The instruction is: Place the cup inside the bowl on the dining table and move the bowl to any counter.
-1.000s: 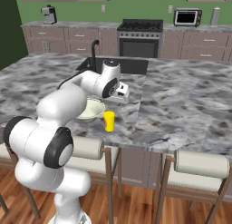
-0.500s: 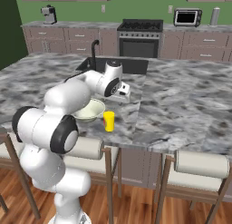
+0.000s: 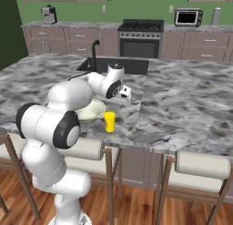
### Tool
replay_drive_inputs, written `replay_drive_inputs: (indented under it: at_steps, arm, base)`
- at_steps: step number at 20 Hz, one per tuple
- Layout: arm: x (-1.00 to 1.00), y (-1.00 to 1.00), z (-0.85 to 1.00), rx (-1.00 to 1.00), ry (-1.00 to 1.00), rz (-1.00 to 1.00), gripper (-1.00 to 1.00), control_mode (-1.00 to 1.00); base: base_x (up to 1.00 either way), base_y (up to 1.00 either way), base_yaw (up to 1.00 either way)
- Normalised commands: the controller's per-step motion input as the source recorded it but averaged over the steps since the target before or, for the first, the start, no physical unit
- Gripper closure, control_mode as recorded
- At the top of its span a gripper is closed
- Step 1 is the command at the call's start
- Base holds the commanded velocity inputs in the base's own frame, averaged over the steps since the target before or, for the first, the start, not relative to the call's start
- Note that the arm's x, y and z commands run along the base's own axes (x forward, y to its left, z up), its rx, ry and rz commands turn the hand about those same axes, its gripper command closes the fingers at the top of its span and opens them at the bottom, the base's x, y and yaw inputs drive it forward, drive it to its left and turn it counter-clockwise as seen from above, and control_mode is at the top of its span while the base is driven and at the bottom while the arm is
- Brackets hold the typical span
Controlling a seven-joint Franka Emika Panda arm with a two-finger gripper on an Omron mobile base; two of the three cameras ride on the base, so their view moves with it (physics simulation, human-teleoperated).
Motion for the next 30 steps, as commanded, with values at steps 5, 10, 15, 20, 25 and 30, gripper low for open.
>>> replay_drive_inputs:
  at_steps: [5,10,15,20,25,30]
  arm:
    - [0.17,0.00,-0.38,0.03,0.02,0.00,-1.00,-1.00]
    - [0.17,0.00,-0.35,0.02,0.03,0.00,-1.00,-1.00]
    - [0.12,0.00,-0.34,0.02,0.04,0.00,-1.00,-1.00]
    - [0.11,0.00,-0.27,0.01,0.06,0.00,-1.00,-1.00]
    - [0.07,0.00,-0.24,0.01,0.07,0.00,-1.00,-1.00]
    - [0.05,0.00,-0.20,0.01,0.08,0.00,-1.00,-1.00]
  base:
    - [0.00,0.00,0.00]
    - [0.00,0.00,0.00]
    - [0.00,0.00,0.00]
    - [0.00,0.00,0.00]
    - [0.00,0.00,0.00]
    - [0.00,0.00,0.00]
